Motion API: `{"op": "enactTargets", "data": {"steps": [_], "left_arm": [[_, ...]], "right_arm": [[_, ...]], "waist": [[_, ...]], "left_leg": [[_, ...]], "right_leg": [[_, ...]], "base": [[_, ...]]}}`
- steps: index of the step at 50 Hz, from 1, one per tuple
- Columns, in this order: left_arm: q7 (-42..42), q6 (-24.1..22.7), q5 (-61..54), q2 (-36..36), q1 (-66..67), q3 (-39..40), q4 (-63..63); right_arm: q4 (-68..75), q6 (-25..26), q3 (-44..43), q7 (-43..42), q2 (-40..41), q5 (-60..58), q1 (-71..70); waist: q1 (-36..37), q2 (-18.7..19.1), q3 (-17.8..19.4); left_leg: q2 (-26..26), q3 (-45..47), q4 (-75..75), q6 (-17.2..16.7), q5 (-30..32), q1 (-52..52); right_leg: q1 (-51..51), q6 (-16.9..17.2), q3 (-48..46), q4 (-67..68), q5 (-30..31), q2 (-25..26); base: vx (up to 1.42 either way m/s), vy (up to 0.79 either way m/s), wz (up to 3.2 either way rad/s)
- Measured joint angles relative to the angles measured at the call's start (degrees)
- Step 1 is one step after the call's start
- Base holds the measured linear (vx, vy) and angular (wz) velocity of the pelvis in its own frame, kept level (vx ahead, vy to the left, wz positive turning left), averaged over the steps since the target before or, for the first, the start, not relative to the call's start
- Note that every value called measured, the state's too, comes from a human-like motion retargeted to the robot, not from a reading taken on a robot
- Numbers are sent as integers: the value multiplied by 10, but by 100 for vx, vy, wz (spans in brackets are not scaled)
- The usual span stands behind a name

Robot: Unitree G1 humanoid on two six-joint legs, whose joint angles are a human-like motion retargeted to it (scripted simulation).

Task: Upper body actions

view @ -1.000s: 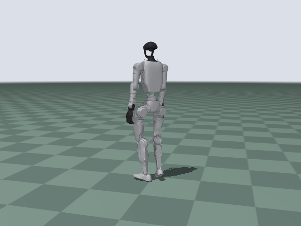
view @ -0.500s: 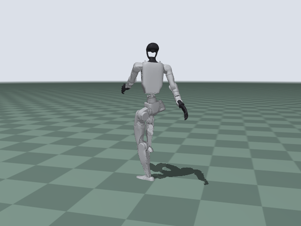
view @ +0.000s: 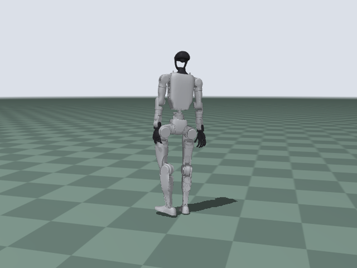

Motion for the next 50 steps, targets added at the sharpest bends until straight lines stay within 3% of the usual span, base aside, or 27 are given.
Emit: {"op": "enactTargets", "data": {"steps": [7,9,11,13,17,19,23,28,32,35,38,42,45,50], "left_arm": [[41,67,-14,-1,76,40,-14],[46,77,3,-7,109,29,-8],[27,87,33,-9,138,6,4],[-8,96,83,-12,168,-18,19],[-99,130,220,-23,230,-25,26],[-134,128,263,-22,267,-33,26],[-154,148,299,-1,324,-38,26],[-147,192,242,34,332,7,26],[-115,180,154,43,294,44,26],[-86,162,117,45,258,48,26],[-71,141,124,44,217,52,26],[-20,113,113,44,182,43,-8],[35,91,100,41,165,39,-35],[59,74,74,41,149,28,-51]], "right_arm": [[145,31,38,-67,-36,124,-7],[162,37,49,-82,-28,163,-26],[156,37,55,-78,-11,203,-60],[132,43,59,-48,9,261,-107],[42,78,19,26,69,416,-247],[-11,85,6,66,92,449,-326],[-106,61,10,176,91,384,-463],[-168,-1,32,156,56,272,-566],[-151,-20,34,123,49,279,-580],[-132,-36,26,132,58,277,-544],[-117,-43,25,130,65,238,-477],[-103,-43,33,120,78,173,-365],[-80,-36,48,120,80,143,-275],[-26,-16,56,117,85,122,-164]], "waist": [[-26,14,4],[-10,6,14],[9,0,34],[33,5,62],[138,24,111],[201,15,125],[293,-30,168],[354,-88,189],[345,-98,173],[317,-87,130],[283,-70,84],[226,-53,39],[182,-51,18],[110,-32,-13]], "left_leg": [[49,-9,83,-26,5,-22],[78,-1,184,-29,52,-53],[147,-20,372,-21,120,-133],[193,-78,555,18,159,-229],[360,-123,882,31,86,-422],[380,-141,967,43,60,-525],[358,-89,988,79,21,-652],[357,-30,970,94,-21,-728],[370,-47,989,91,-20,-712],[377,-94,1001,71,0,-674],[369,-124,961,39,24,-591],[310,-99,798,18,61,-420],[220,-61,605,8,82,-274],[66,-93,223,-44,133,-79]], "right_leg": [[24,-16,-48,2,-26,4],[30,-19,-43,7,-29,-5],[34,-22,-38,15,-32,-12],[45,-30,-34,18,-31,-2],[57,-71,9,23,-21,48],[55,-78,48,30,-17,40],[58,-79,103,50,-18,-21],[36,-81,127,77,-30,-76],[38,-85,106,73,-37,-67],[38,-86,76,54,-35,-36],[38,-82,44,31,-30,-11],[43,-68,-1,11,-32,1],[54,-56,-32,4,-39,-6],[70,-41,-69,-1,-53,10]], "base": [[19,-18,55],[13,-21,-15],[-2,-20,-22],[-6,-23,-39],[-12,-28,-130],[-7,-20,-176],[4,-5,-112],[12,-6,-21],[7,-11,45],[5,-8,79],[1,2,94],[3,10,101],[7,17,95],[5,22,66]]}}
